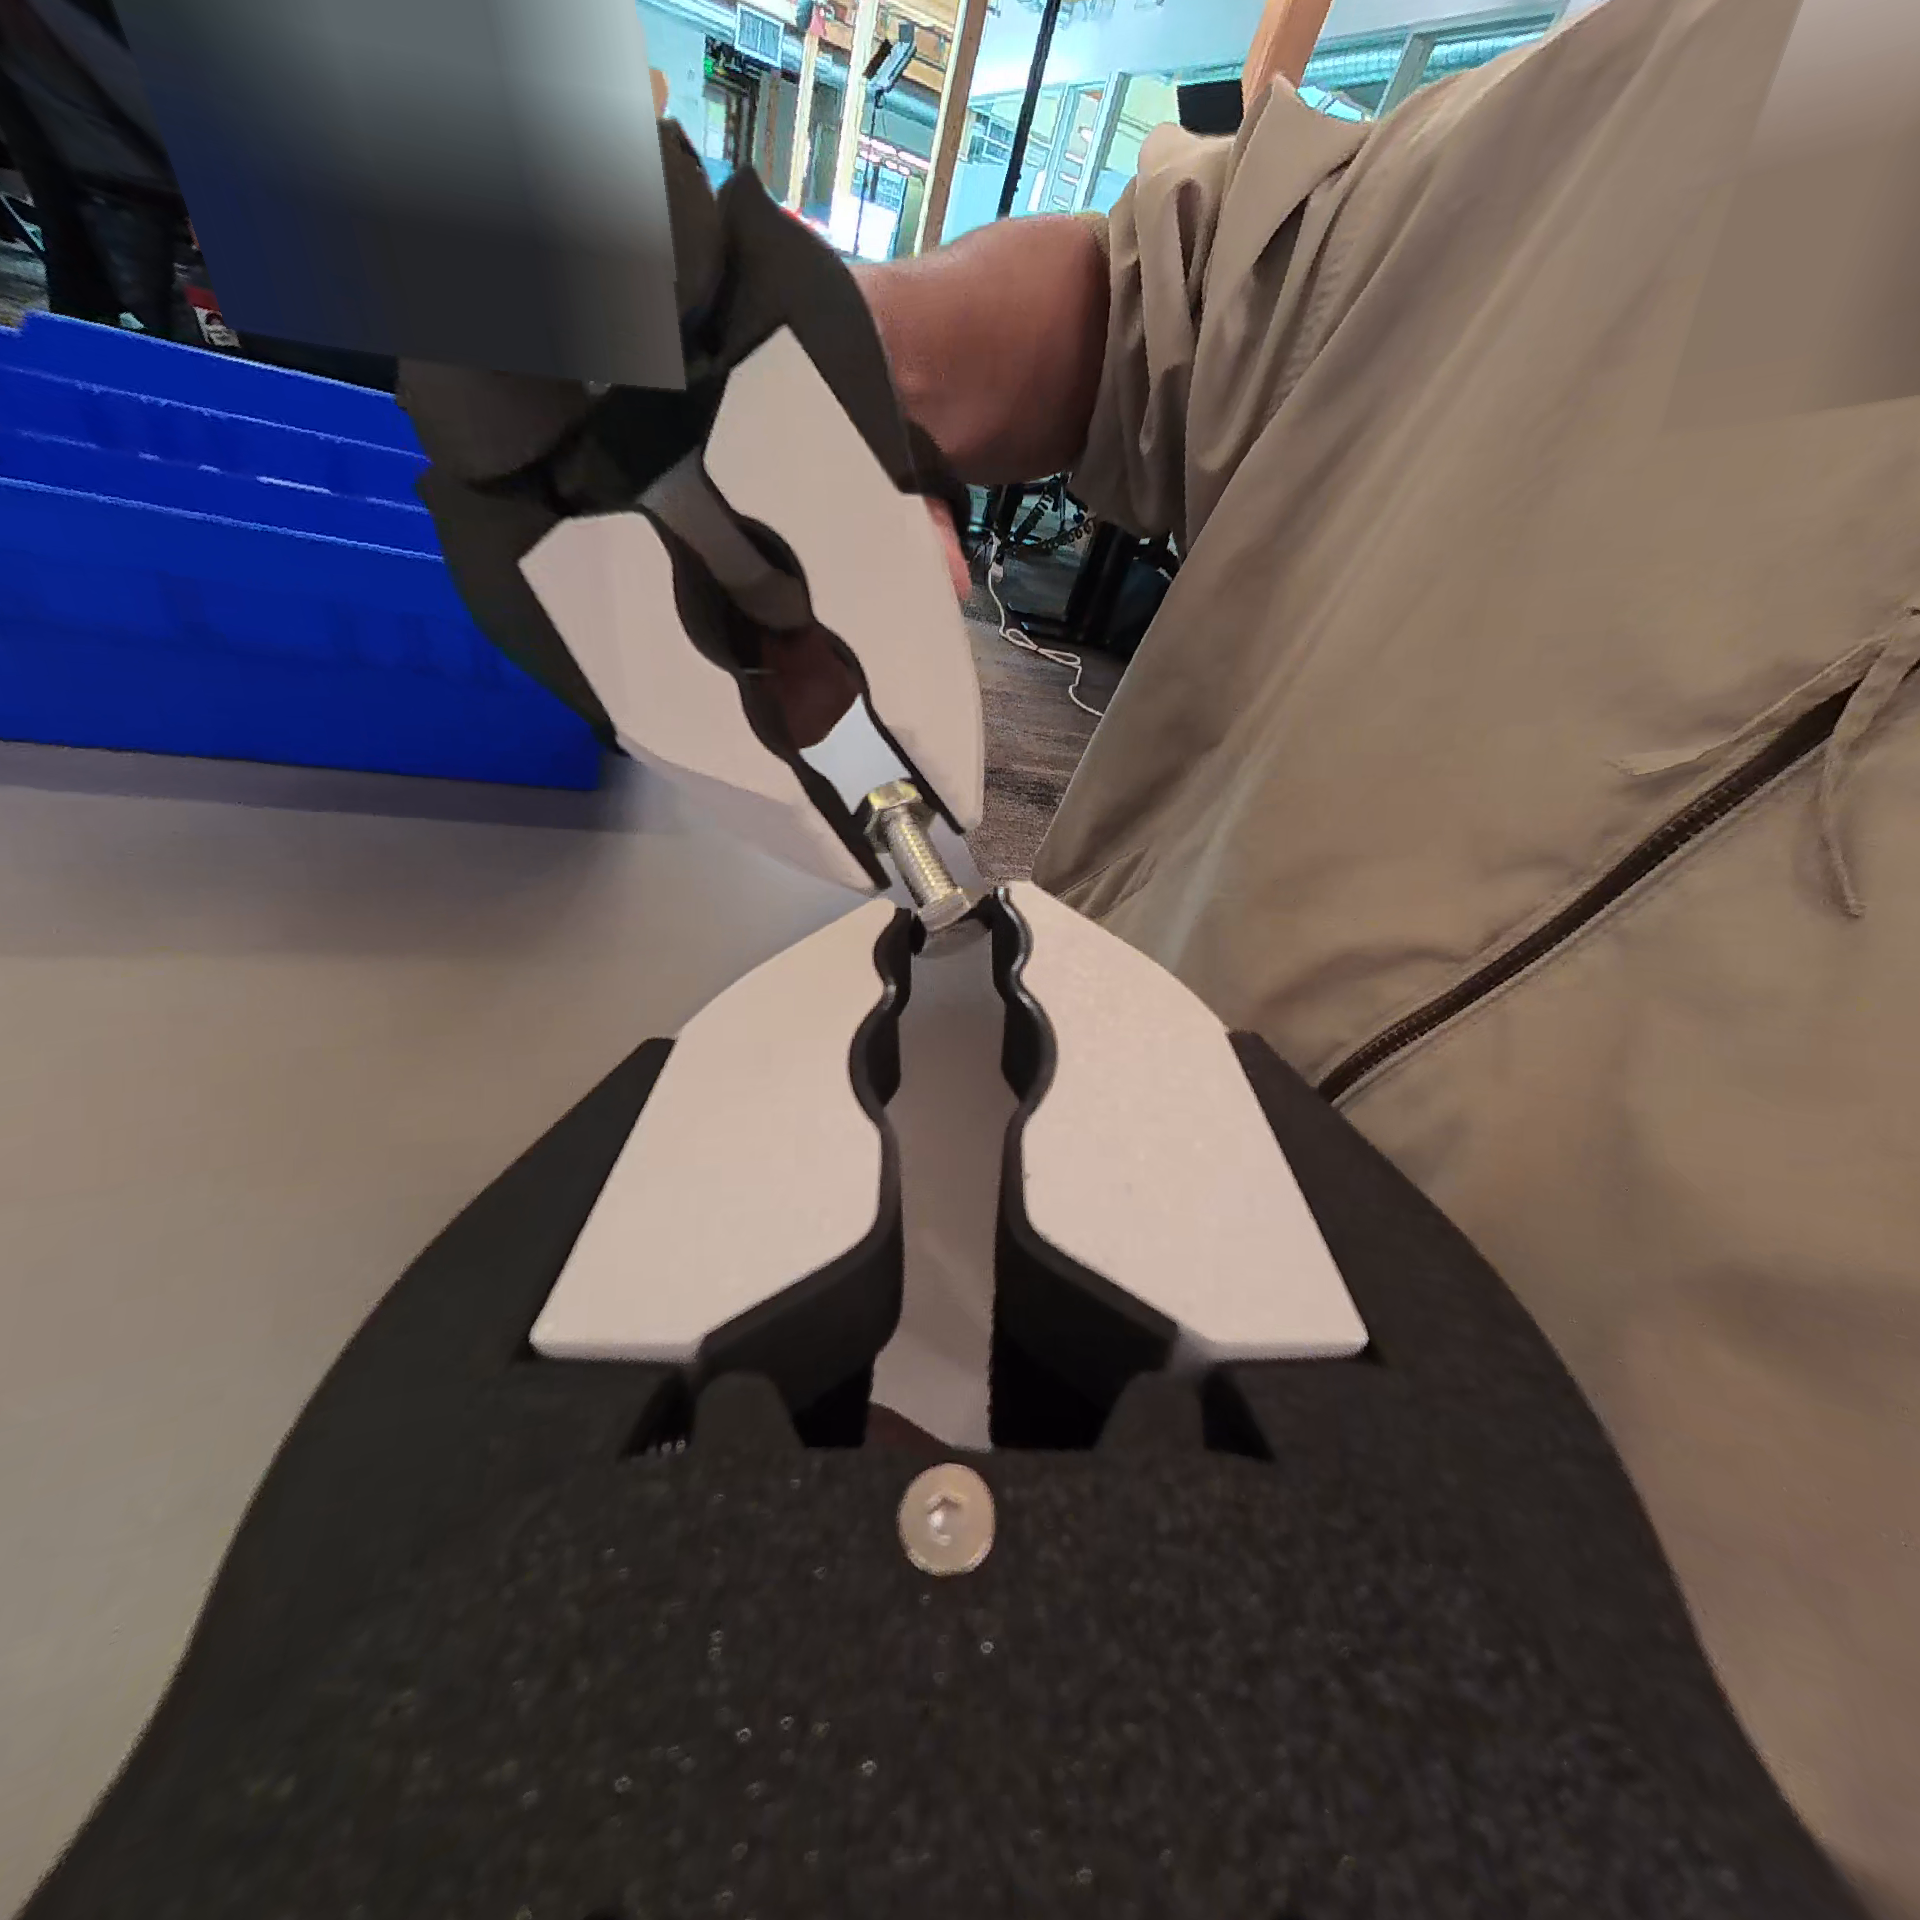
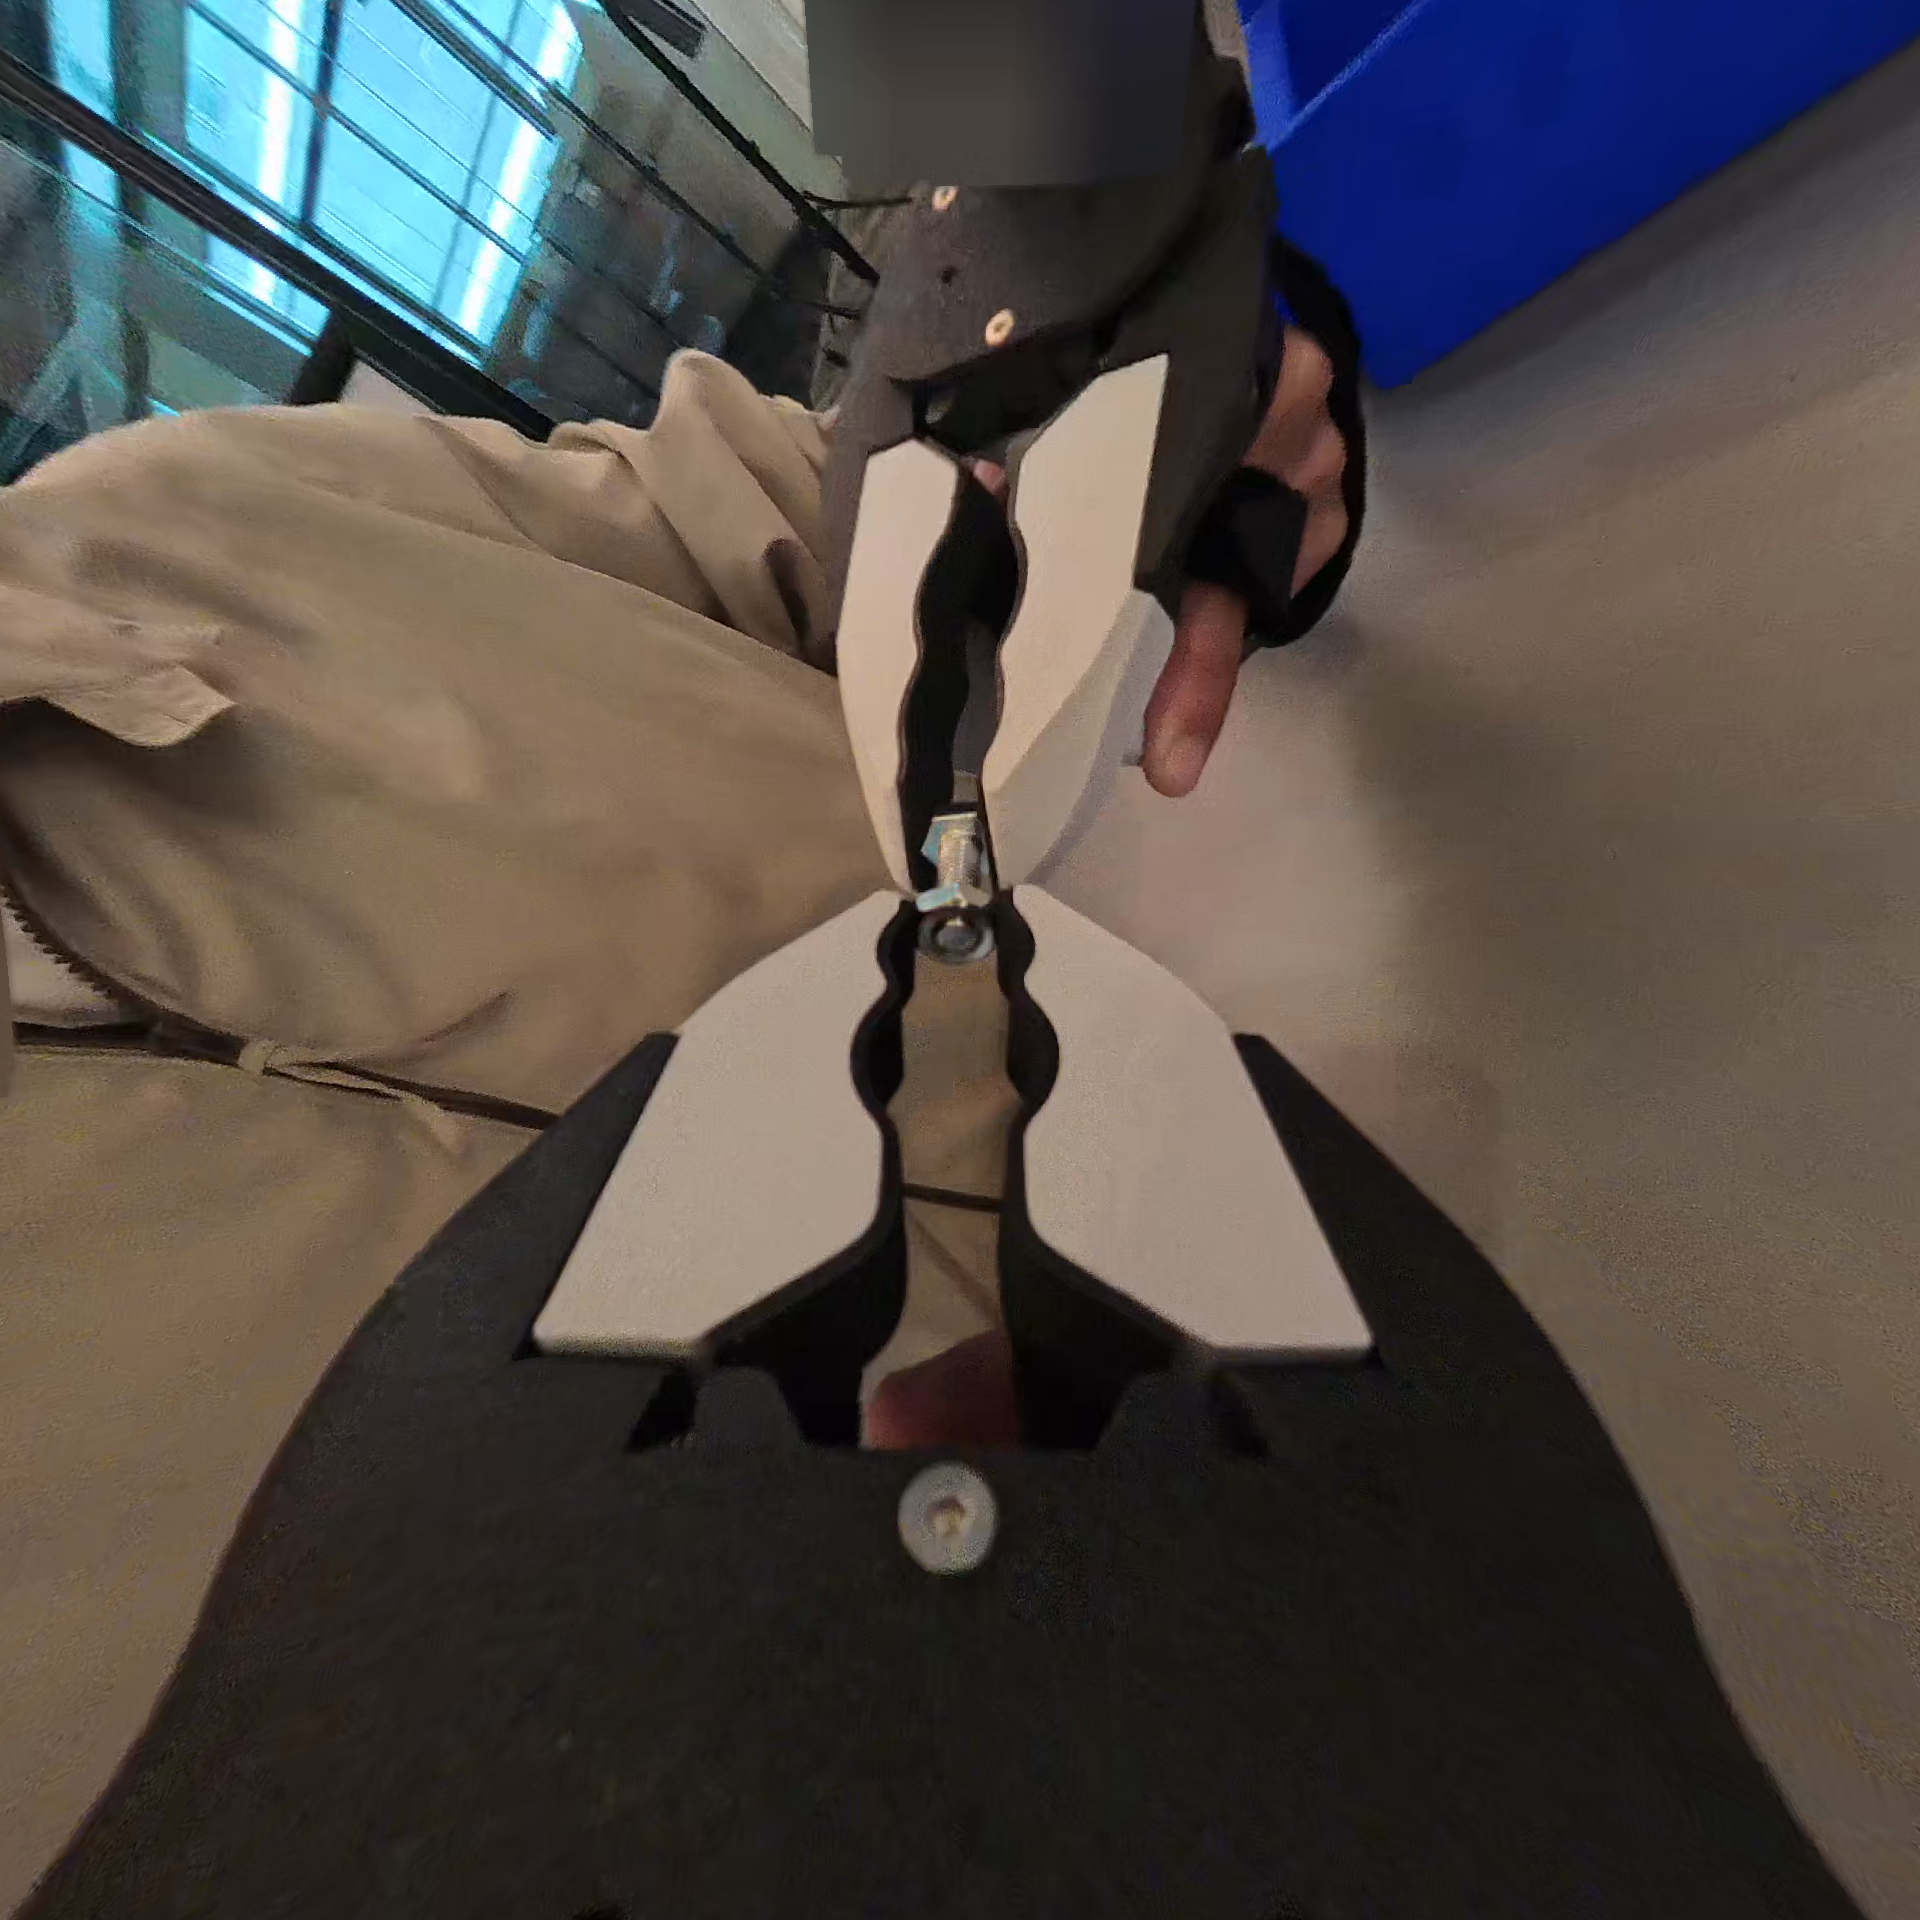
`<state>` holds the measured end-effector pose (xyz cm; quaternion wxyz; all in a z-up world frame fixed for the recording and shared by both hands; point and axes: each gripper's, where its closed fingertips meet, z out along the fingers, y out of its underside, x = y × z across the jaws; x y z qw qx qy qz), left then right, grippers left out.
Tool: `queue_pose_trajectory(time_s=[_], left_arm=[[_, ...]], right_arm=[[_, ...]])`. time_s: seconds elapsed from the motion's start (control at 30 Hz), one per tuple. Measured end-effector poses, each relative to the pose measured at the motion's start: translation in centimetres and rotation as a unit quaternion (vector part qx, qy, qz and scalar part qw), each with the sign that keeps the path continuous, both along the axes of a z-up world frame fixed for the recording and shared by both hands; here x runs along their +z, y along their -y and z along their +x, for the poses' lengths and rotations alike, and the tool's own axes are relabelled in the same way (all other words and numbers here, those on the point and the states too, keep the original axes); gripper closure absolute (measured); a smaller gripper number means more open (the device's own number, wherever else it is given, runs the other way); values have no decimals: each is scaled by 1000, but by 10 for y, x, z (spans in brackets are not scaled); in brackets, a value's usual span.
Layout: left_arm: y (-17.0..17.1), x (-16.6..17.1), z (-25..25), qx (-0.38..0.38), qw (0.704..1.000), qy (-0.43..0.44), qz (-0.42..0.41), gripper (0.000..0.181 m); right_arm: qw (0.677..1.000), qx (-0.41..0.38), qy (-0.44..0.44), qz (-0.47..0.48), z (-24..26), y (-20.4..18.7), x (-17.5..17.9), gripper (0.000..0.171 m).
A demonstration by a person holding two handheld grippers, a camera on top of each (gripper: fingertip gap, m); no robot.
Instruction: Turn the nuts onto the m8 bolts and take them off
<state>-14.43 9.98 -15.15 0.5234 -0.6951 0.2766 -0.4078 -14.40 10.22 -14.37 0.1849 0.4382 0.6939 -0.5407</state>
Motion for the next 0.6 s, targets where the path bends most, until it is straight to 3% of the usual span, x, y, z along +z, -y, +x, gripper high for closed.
queue_pose_trajectory(time_s=[0.07,0.17,0.23,0.33,0.4,0.53,0.6], left_arm=[[0,1,0,4,1000,4,2,166],[2,7,-2,-2,1000,22,5,166],[3,9,-3,-5,1000,27,6,166],[4,10,-2,-11,999,30,2,166],[4,9,-1,-16,999,32,-1,166],[5,10,3,-24,999,39,-1,166],[7,9,5,-30,999,34,-1,166]], right_arm=[[999,1,-52,11,-1,0,2,156],[973,32,-193,125,2,-5,-3,126],[915,60,-322,235,2,-8,-5,120],[758,86,-531,369,-3,-7,10,125],[682,113,-587,421,-5,-3,12,122],[606,144,-637,455,-9,0,8,136],[603,145,-646,446,-8,2,10,156]])
